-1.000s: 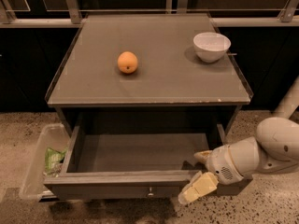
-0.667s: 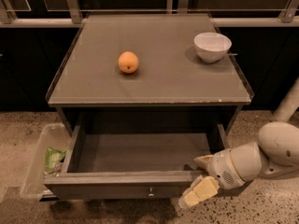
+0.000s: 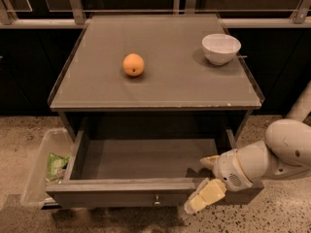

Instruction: Open top drawer

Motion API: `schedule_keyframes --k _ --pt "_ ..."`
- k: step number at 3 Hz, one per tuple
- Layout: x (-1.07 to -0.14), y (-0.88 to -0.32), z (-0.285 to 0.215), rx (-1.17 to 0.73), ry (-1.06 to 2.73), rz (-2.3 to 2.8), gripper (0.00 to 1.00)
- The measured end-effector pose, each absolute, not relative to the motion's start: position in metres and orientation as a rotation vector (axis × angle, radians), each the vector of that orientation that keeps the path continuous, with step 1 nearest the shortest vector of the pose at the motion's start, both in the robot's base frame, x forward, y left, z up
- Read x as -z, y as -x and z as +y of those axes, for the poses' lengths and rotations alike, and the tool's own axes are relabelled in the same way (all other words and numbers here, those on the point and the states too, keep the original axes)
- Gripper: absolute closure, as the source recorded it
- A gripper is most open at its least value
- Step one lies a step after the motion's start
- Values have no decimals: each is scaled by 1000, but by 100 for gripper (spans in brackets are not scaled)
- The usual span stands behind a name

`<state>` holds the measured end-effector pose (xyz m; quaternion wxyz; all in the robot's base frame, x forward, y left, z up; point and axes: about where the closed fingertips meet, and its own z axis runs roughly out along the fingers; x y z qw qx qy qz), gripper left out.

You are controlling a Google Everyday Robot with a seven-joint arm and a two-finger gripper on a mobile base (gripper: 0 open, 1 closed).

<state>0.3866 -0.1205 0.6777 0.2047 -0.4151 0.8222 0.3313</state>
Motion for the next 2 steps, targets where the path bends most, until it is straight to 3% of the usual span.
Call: schedule_keyframes --k 1,2 --pt "-708 -400 -119 -792 1216 2275 0" --pt "-712 -401 -119 -775 1225 2271 0"
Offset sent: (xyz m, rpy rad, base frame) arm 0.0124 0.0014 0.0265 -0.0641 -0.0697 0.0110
